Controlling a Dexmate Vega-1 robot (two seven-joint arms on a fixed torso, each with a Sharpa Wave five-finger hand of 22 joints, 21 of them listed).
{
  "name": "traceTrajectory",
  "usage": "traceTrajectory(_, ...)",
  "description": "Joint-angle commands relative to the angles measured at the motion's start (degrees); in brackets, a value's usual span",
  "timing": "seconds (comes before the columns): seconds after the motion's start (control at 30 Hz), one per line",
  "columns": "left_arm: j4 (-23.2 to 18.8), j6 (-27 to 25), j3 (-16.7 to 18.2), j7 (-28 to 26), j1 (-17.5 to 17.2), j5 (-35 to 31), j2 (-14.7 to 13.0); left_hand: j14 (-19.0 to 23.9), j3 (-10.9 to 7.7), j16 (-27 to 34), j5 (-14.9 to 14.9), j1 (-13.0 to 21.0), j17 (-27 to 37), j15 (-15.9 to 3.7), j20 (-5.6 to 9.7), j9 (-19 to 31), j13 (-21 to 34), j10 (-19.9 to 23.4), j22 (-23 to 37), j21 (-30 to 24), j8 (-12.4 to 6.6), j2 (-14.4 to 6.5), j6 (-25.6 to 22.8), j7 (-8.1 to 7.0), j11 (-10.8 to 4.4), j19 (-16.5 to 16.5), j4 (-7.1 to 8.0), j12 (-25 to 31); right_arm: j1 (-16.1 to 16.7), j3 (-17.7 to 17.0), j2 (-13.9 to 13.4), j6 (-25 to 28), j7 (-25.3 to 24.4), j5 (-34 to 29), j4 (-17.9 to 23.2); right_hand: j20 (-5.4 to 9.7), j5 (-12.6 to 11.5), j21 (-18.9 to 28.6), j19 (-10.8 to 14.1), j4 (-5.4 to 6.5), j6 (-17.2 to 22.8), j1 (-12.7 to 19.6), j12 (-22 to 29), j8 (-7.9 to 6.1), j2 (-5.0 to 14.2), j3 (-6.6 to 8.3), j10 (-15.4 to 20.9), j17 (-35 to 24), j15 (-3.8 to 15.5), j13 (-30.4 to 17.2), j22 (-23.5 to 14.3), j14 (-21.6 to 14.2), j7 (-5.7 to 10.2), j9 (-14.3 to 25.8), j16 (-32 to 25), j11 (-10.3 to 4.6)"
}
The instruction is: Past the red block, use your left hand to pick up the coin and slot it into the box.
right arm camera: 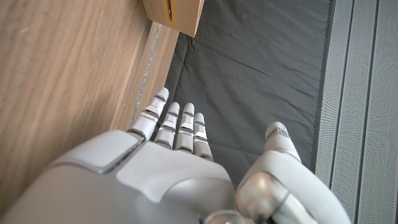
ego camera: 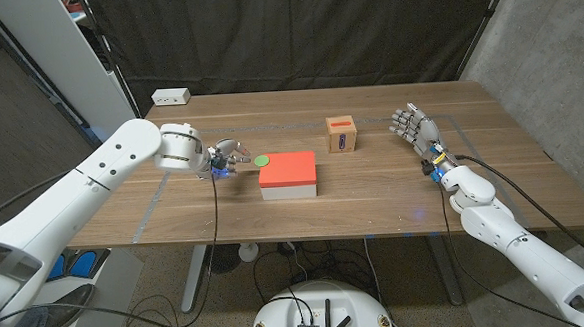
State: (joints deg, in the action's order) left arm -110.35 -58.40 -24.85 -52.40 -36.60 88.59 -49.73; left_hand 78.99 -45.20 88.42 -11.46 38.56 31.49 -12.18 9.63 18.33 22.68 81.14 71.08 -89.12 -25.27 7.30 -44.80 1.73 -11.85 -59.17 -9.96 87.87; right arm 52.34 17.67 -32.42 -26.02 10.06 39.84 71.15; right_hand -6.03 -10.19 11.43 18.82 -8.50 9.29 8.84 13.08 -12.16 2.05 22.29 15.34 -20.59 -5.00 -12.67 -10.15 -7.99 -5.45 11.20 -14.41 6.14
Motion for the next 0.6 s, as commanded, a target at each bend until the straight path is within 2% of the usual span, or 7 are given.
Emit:
traceTrajectory(0.03,0.5,-0.4,-1.5,2.0,1.0,0.3,-0.2,-0.4,-0.45,0.3,-0.4,-0.3,0.1,0.16,2.4,0.1,0.0,-0.3,0.0,0.2,-0.66,-0.5,0.1,-0.13,-0.03,0.3,0.11,-0.3,0.1,0.0,0.1,-0.1,0.3,0.1,0.0,-0.07,0.0,0.1,-0.3,0.02,0.7,0.5,-0.1,0.17,0.05,-0.31,0.5,-0.3,-0.18,-0.1,-0.1,-0.3,0.01,0.0,0.0,-0.16)
traceTrajectory(0.6,1.7,0.1,-2.0,5.5,0.8,-1.5,0.1,-0.4,-0.74,0.4,-0.4,0.0,0.3,0.16,2.39,-0.7,0.3,-0.4,0.0,0.2,-1.42,-0.9,-0.1,-0.32,-0.04,0.5,0.04,-0.5,0.8,-0.2,-0.4,-0.1,-0.1,0.0,0.7,-0.1,0.0,0.1,-0.3,0.03,0.8,0.5,-0.1,0.19,0.06,-0.38,0.8,-0.3,-0.09,-0.2,-0.1,-0.3,0.03,0.0,0.0,-0.03)
